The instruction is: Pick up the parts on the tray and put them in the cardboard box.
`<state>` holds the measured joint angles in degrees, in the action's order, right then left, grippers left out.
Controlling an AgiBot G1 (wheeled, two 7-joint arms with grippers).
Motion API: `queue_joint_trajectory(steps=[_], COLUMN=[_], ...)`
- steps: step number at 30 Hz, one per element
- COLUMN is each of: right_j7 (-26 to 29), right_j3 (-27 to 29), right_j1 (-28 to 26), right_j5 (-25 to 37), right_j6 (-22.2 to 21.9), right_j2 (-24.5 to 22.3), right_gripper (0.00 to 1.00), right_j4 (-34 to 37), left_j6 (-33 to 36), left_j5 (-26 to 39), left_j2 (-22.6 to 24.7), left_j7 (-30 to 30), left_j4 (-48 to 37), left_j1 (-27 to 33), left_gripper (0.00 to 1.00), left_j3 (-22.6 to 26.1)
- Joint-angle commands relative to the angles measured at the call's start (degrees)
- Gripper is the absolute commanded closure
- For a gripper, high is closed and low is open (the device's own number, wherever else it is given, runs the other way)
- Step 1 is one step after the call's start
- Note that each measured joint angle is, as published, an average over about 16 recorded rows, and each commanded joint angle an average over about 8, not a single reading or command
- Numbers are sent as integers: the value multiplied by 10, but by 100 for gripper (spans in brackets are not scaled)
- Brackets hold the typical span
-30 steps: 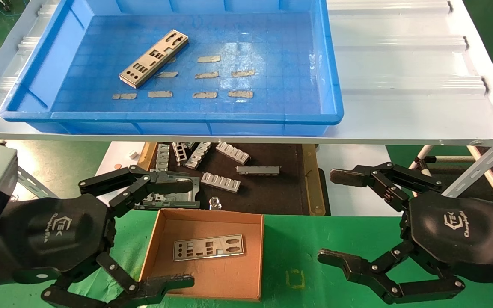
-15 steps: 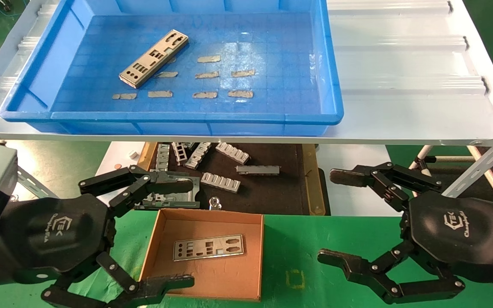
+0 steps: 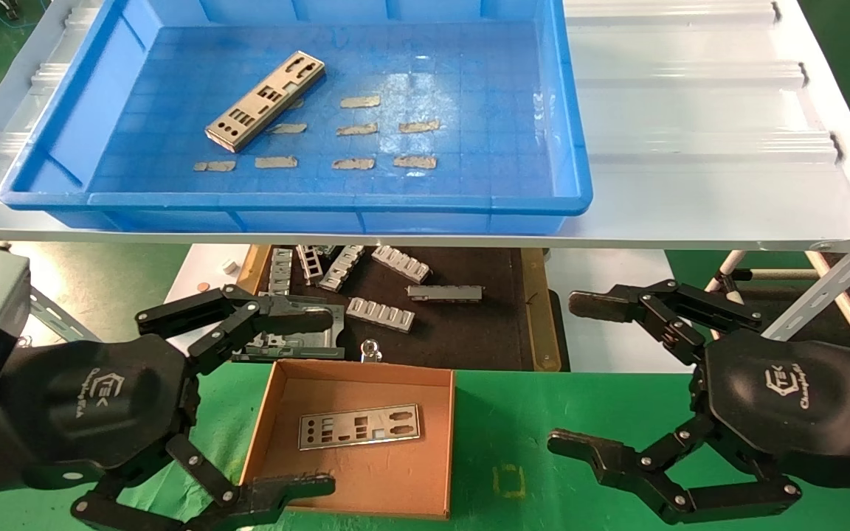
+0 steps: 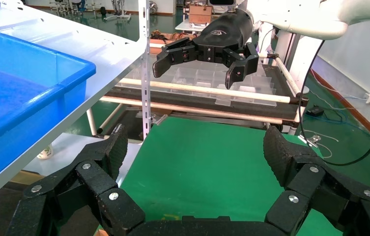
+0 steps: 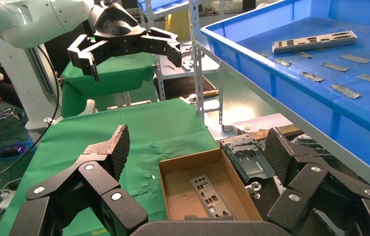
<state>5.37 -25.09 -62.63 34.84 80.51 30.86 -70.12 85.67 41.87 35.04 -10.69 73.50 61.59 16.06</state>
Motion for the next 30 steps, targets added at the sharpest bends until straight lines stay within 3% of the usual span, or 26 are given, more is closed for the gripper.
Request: queue_joint_trajectory(steps=[1, 30], right_j7=[0, 0], right_j3=[0, 0], right_j1=[0, 0], right_j5=[0, 0], right_j6=[0, 0], right_j2=[0, 0], right_gripper=[0, 0], right_j4=[0, 0], left_j6=[0, 0], left_j5=[0, 0], left_j2=[0, 0], left_j7=[0, 0], left_j4=[0, 0], left_j1=[0, 0], left_gripper=[0, 0], left_j3=[0, 0])
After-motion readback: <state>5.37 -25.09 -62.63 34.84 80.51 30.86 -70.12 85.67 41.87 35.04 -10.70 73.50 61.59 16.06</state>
